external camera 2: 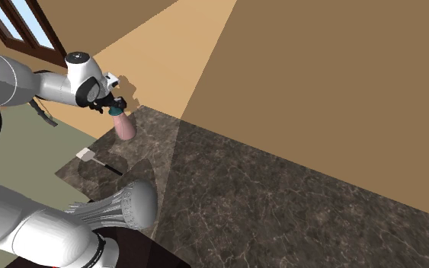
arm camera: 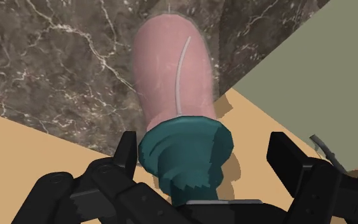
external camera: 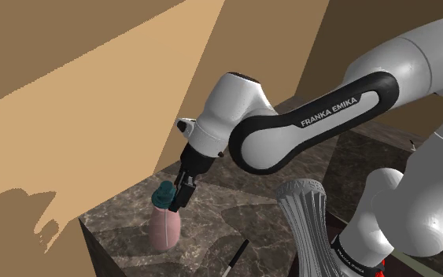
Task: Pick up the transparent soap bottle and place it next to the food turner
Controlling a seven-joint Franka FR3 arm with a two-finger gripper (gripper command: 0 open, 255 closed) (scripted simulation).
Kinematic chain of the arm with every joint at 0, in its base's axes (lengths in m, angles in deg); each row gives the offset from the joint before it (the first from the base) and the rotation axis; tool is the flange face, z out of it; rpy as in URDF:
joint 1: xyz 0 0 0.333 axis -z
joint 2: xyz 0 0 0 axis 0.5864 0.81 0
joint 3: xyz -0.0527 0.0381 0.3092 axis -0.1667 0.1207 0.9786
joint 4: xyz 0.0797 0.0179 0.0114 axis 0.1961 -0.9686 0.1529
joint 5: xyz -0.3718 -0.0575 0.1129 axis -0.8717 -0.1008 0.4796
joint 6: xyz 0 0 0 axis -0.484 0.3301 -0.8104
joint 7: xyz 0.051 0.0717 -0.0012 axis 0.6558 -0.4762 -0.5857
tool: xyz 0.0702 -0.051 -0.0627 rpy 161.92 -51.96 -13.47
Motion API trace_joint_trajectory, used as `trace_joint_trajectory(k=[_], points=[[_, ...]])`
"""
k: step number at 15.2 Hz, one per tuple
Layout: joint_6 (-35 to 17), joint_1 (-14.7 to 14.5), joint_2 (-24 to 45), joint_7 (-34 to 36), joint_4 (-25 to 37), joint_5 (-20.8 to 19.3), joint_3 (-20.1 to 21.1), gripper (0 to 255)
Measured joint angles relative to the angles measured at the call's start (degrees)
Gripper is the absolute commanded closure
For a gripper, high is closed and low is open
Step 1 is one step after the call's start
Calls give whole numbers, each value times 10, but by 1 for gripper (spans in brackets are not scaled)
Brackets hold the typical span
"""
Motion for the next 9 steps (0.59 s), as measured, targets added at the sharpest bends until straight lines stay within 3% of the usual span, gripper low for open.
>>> trace_joint_trajectory(k=[5, 9], points=[[-47, 0, 30, 6, 5, -10, 4, 0], [-36, -2, 37, 9, 3, -12, 5, 0]])
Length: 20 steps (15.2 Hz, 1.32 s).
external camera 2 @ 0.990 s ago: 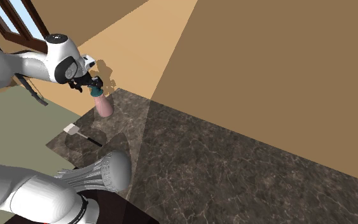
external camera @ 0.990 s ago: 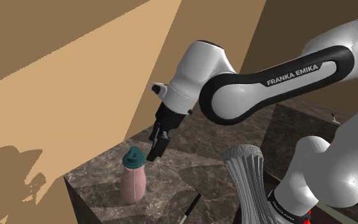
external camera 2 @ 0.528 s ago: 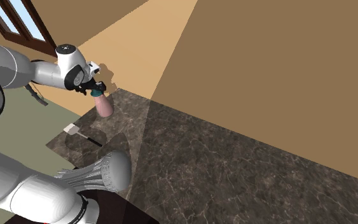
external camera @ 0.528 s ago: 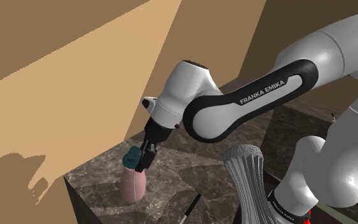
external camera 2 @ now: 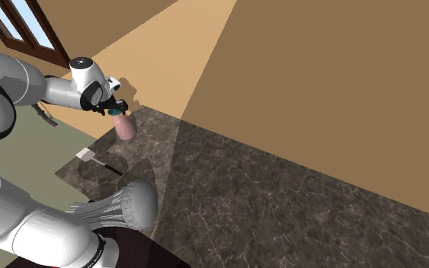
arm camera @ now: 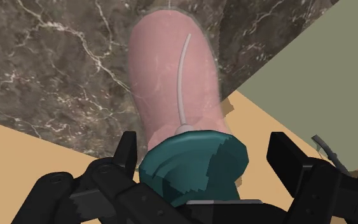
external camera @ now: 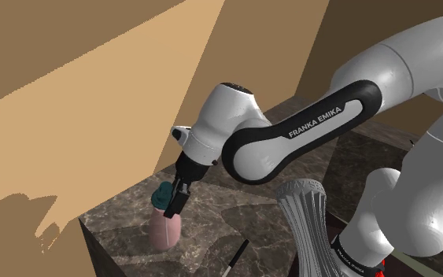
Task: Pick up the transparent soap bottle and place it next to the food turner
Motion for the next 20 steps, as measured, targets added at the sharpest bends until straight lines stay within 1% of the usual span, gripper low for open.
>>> trace_joint_trajectory(k=[1, 2, 12, 15, 20], points=[[0, 0, 0, 0, 0, 0, 0, 0], [1, 0, 0, 0, 0, 0, 0, 255], [1, 0, 0, 0, 0, 0, 0, 255], [16, 1, -9, 0, 5, 1, -1, 255], [56, 2, -33, 6, 23, 0, -3, 255]])
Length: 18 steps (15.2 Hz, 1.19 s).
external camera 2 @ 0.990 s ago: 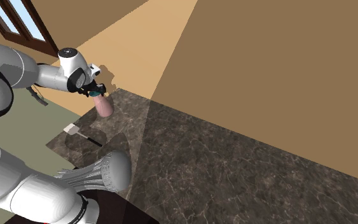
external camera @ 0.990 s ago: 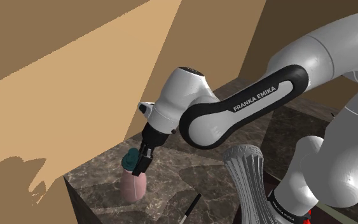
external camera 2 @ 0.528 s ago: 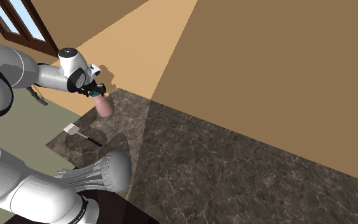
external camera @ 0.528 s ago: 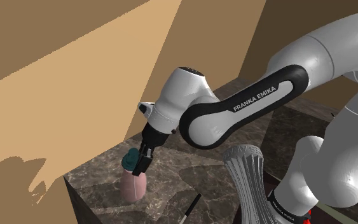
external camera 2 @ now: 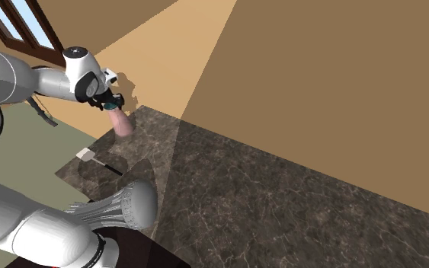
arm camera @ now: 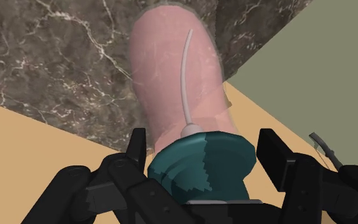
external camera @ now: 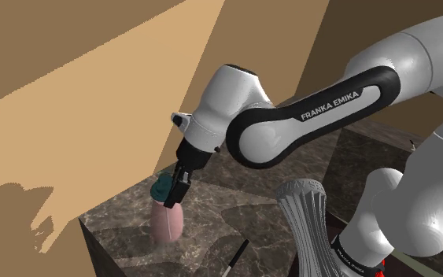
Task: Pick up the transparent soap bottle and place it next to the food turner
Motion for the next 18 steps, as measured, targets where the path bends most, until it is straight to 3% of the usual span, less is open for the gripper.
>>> trace_joint_trajectory(k=[18], points=[[143, 6, -57, 19, 88, -9, -11, 255]])
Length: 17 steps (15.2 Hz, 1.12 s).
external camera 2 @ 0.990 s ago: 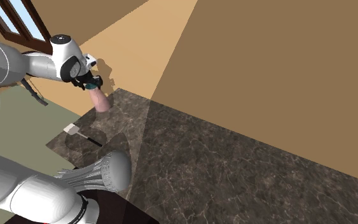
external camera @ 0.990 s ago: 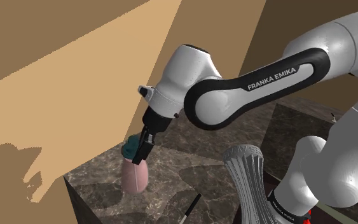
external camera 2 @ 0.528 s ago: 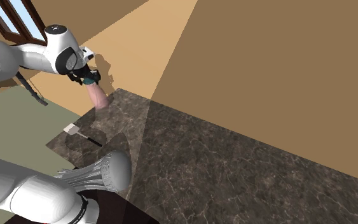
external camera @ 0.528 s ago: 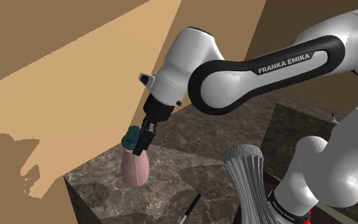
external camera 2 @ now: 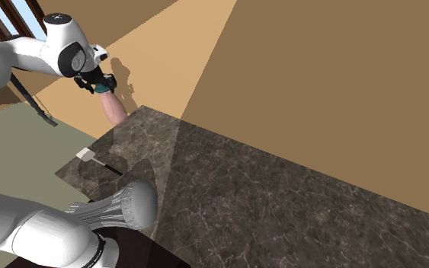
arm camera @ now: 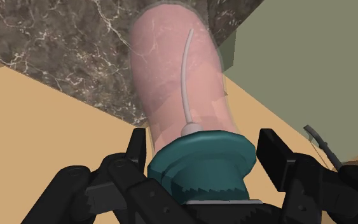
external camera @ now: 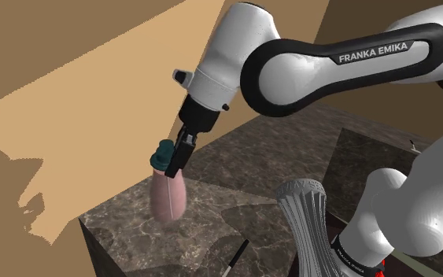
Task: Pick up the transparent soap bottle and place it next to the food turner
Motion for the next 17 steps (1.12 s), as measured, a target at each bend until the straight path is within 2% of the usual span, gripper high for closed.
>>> trace_joint_trajectory(k=[17], points=[[126, 6, -13, 20, 115, -13, -8, 255]])
